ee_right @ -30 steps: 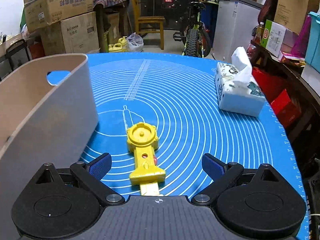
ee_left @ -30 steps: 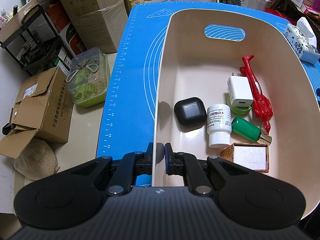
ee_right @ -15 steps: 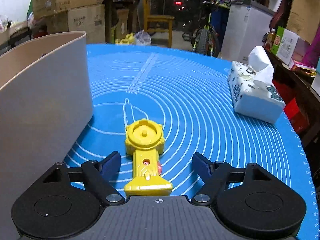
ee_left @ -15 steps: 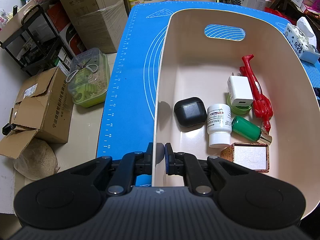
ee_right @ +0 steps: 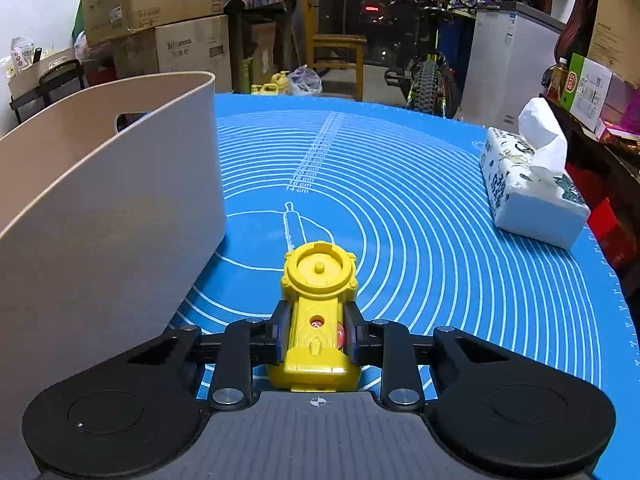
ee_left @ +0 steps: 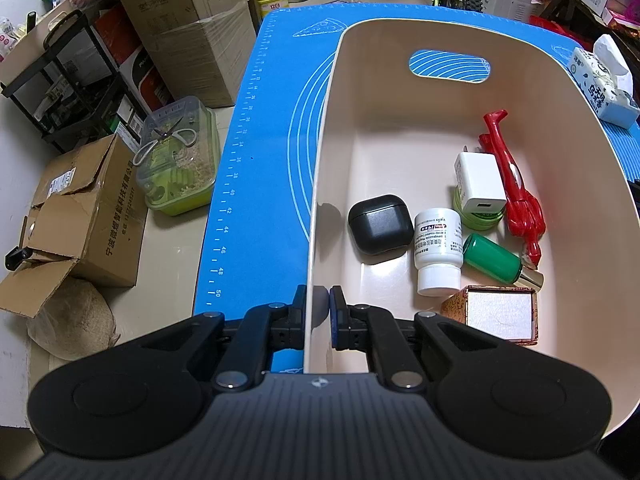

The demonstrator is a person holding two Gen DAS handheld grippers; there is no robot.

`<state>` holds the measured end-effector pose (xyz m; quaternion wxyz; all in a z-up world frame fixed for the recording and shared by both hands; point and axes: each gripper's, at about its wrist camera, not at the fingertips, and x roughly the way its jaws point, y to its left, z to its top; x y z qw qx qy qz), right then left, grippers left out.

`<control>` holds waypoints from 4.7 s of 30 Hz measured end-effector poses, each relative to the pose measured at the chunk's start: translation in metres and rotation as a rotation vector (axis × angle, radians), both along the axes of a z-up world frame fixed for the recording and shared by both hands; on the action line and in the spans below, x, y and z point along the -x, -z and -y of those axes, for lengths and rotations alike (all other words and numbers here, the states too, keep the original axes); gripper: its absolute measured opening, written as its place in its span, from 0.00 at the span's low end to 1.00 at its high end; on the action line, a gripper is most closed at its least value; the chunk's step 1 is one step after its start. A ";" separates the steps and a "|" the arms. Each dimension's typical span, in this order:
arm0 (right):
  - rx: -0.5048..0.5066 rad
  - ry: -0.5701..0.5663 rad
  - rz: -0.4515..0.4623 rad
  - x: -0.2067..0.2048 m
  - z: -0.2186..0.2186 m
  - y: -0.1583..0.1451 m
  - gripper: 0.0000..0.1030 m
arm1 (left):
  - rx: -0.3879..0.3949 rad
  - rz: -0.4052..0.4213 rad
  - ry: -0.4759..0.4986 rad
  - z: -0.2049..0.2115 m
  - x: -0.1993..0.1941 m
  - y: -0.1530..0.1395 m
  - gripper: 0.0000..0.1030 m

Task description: Organize rigid objects

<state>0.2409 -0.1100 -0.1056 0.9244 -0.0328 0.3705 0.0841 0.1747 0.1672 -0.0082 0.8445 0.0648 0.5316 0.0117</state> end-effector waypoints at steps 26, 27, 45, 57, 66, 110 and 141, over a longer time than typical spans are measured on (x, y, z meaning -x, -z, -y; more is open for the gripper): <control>-0.070 0.040 0.234 0.045 0.004 -0.087 0.35 | 0.003 0.001 -0.001 0.000 0.000 0.000 0.12; -0.075 0.036 0.249 0.047 0.002 -0.093 0.35 | 0.003 0.001 -0.001 0.000 0.000 -0.001 0.12; -0.122 -0.099 0.334 0.061 -0.075 -0.160 0.35 | 0.002 0.002 0.000 0.000 0.000 -0.001 0.12; -0.086 -0.181 0.185 0.052 -0.137 -0.134 0.35 | 0.002 0.002 0.000 0.000 0.000 0.000 0.12; -0.018 -0.182 -0.032 0.040 -0.156 -0.099 0.35 | -0.001 0.002 0.003 0.001 0.000 0.000 0.12; -0.088 0.059 0.142 0.163 -0.051 -0.208 0.95 | 0.063 0.322 0.004 0.048 0.084 -0.109 0.69; -0.054 0.097 0.204 0.328 -0.024 -0.267 0.97 | 0.051 0.449 -0.001 0.087 0.214 -0.153 0.79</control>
